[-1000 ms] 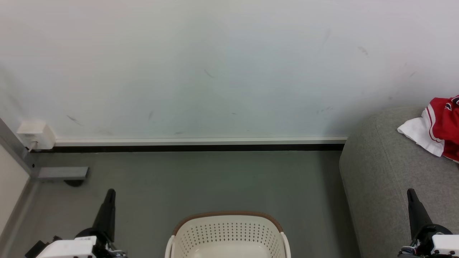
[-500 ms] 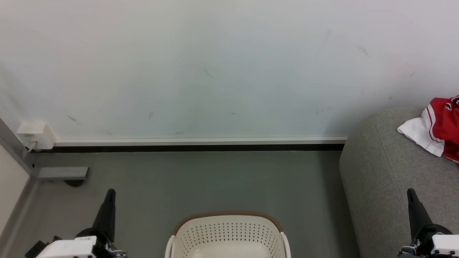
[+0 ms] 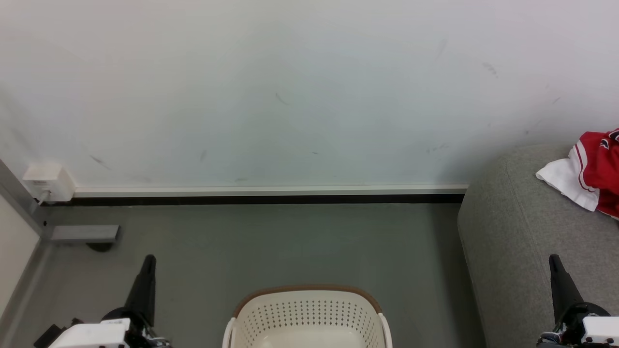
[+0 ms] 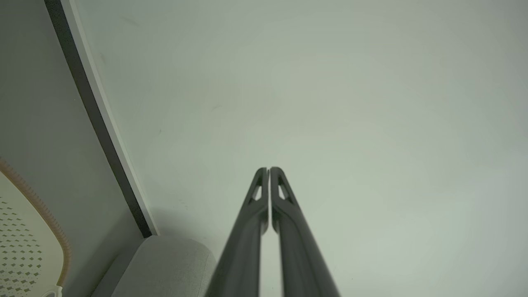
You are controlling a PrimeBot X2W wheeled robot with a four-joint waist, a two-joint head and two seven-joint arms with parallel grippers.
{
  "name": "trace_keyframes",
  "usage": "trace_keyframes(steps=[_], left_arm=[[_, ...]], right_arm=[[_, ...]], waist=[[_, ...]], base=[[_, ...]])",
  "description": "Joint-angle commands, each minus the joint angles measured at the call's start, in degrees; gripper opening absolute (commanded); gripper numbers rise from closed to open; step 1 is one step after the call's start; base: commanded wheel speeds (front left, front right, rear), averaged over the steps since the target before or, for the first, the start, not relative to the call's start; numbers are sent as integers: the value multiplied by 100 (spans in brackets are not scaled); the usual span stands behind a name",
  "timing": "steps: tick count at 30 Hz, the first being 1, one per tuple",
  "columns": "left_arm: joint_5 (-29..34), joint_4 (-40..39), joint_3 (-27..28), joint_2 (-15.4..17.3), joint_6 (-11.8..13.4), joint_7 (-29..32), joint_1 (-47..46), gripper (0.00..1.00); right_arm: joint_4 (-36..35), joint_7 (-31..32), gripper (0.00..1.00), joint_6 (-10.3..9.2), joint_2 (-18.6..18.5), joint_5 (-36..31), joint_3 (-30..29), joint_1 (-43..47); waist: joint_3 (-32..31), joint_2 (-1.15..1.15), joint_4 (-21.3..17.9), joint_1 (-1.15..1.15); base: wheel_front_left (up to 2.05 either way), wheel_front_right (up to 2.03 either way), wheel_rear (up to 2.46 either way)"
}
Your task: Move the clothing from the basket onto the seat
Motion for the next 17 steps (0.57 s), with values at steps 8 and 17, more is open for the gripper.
trace_keyframes(steps=[8, 17], left_arm=[[-66, -11, 9, 9, -30, 32, -37, 0], [-66, -12, 10, 10, -31, 32, -36, 0]], right_arm=[[-29, 25, 0, -14, -34, 7, -21, -33], [-29, 25, 0, -14, -34, 7, -21, -33]], waist=[[0, 0, 0, 0], [0, 0, 0, 0]], base=[[0, 0, 0], [0, 0, 0]])
